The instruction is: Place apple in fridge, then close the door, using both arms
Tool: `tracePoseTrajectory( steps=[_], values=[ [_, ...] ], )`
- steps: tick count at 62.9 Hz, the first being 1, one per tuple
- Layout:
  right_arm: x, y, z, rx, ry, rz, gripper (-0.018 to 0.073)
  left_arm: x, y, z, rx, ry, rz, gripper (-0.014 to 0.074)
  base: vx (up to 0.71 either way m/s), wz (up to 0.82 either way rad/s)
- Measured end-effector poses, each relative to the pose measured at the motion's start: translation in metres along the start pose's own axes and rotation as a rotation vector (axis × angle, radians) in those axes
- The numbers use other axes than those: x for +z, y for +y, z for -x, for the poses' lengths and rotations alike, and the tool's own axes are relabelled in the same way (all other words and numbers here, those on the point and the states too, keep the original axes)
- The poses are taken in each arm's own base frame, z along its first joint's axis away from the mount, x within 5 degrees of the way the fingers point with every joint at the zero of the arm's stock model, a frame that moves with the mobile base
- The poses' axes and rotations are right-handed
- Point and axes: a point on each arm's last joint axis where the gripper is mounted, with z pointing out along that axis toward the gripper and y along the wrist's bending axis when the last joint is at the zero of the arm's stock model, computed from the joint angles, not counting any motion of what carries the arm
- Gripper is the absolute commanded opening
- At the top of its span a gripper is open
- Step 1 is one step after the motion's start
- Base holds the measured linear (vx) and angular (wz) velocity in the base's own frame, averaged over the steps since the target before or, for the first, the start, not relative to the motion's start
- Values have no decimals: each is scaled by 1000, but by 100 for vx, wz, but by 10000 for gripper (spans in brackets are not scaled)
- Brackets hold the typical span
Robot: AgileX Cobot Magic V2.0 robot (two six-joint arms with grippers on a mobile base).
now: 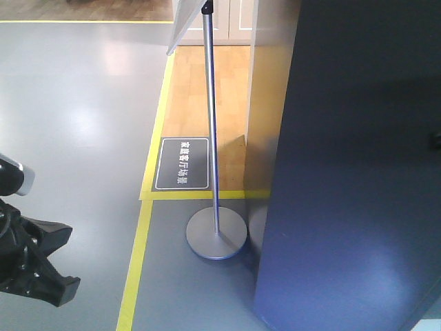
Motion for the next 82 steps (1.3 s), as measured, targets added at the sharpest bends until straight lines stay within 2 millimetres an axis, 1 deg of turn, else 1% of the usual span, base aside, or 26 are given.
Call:
tracePoseTrajectory(
  steps=[6, 13, 24, 46, 58, 64, 73, 82],
  values=[
    [5, -13, 8, 25, -29, -40, -3, 0, 0, 0, 0, 0, 0, -6, 0, 0],
    [12, -24, 19, 49, -68, -63, -3, 0, 0, 0, 0, 0, 0, -6, 0, 0],
    [27, -32, 36, 93, -115, -66, -3, 0, 0, 0, 0, 0, 0, -6, 0, 0],
    [66, -26, 57, 115, -175, -12, -3, 0, 0, 0, 0, 0, 0, -6, 0, 0],
    [91, -23, 66, 114, -183, 3, -3, 0, 0, 0, 0, 0, 0, -6, 0, 0],
    [97, -23, 69, 127, -154, -5, -3, 0, 0, 0, 0, 0, 0, -6, 0, 0],
    [114, -22, 77, 130, -162, -2, -3, 0, 0, 0, 0, 1, 0, -6, 0, 0],
    [124, -23, 85, 134, -158, -11, -3, 0, 0, 0, 0, 2, 1, -6, 0, 0]
  ],
)
